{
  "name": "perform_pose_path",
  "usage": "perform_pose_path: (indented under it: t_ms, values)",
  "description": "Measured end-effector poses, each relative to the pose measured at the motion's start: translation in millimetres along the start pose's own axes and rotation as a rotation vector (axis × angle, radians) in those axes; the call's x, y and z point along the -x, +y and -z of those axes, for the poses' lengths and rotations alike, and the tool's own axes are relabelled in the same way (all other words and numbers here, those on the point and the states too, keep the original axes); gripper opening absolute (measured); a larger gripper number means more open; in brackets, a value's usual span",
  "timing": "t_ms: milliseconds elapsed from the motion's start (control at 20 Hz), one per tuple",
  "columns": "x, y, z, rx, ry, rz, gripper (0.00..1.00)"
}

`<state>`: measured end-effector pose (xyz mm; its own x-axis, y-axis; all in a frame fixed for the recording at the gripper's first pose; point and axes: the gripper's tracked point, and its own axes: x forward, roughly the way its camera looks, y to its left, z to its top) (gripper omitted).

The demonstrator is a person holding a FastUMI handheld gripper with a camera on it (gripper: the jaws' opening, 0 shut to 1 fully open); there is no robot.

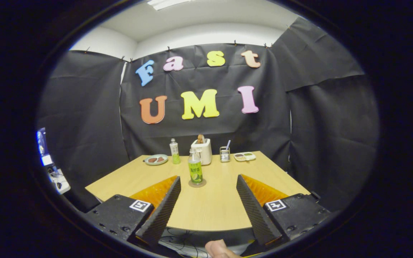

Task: Take the bottle from table, then pour the juice into the cup, finally place the bottle on the coaster

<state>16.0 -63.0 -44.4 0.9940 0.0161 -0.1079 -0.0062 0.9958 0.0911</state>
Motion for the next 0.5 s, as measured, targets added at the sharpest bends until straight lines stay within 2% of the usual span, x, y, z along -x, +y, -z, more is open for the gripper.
perform_pose_path:
  t_ms: [150,350,500]
  values:
    - [7.8,0.7,-10.0,-0.051,-0.065,-0.019,1.00]
    - [9.4,-7.5,-1.1,0.063,-0.065,0.055,1.00]
    - [14.9,-4.0,-5.1,0.110,-0.098,0.058,1.00]
